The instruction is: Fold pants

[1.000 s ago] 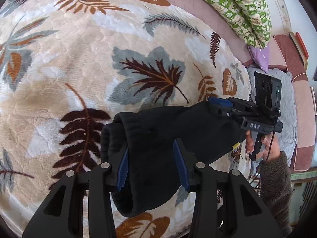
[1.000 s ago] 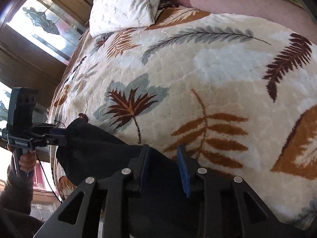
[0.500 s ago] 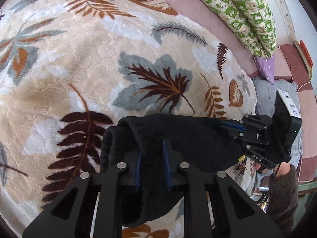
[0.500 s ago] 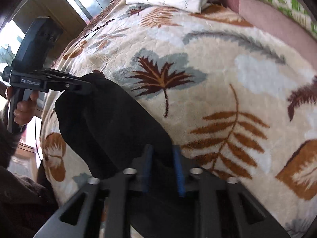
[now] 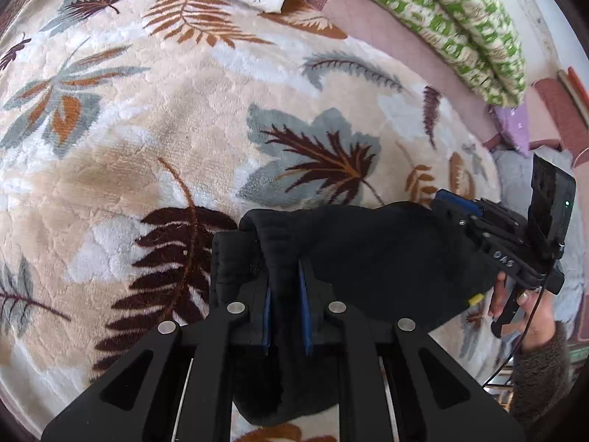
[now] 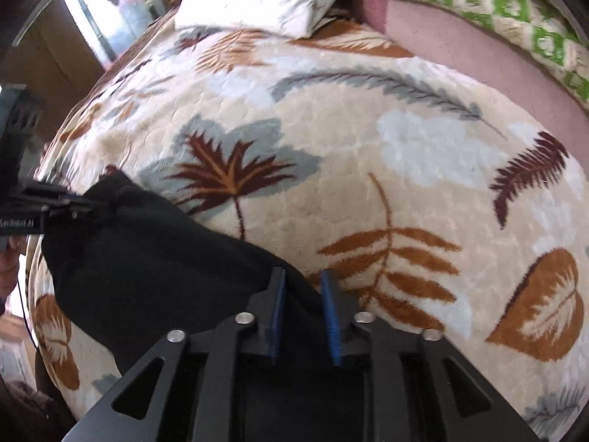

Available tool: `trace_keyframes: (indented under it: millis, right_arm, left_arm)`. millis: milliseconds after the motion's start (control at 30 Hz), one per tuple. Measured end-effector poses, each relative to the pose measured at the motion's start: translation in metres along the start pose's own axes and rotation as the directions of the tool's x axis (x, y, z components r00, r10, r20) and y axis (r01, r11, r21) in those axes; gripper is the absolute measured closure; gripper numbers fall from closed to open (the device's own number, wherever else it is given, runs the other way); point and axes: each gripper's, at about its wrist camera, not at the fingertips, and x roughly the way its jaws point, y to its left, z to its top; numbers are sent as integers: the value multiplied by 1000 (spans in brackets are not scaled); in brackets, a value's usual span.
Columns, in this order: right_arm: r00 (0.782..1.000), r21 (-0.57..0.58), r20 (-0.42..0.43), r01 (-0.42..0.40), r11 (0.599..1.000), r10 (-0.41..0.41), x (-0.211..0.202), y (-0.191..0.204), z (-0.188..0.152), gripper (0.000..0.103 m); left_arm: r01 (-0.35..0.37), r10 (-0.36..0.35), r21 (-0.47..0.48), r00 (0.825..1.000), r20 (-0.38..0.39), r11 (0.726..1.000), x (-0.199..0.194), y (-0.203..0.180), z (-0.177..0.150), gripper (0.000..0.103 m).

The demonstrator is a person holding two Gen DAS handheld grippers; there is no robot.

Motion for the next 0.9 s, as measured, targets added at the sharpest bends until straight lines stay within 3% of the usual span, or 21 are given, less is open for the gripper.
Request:
trace_keyframes:
  millis: [100,200,300,367,433,500,600,733,900]
  right_arm:
    - [992,116,119,-60,991,46,-47,-12,-9,76]
    - [978,240,201,-102,965,54,-95,-23,-35,58]
    - [971,341,237,-117,933,35,-137,-38,-77,53]
    - [969,420,247,-102,902,-5,-163,-54,-115,53]
    - [964,502,260,-87,861,-54,-188,-73,-152,53]
    - [959,587,266,-80,805,-99,-208,-95,-187,53]
    - [947,692,292,-113,713,-134,-232,-126,-241,53]
    - [938,756,300,-120,643,-177,-249,-157,-289,49]
    - [930,800,331,-188,569,-158,-240,-192,-320,49]
  left_arm:
    - [-27,29,-47,999,38,999,-21,8,-6,87]
    - [-53,61,-108,995,73,993,-40,17,-15,87]
    - [3,5,-125,998,62,992,-50,2,-33,87]
    - [12,-8,-83,999,44,996,-50,-27,-47,84]
    - [28,-28,-18,999,19,999,-42,-71,-63,70]
    - [55,-54,41,998,-18,998,-27,-118,-79,63]
    - [106,-97,100,991,-90,989,-1,-182,-99,63]
    - [204,-193,36,961,-198,978,51,-257,-118,63]
    - [208,-215,-54,947,-239,977,106,-310,-128,63]
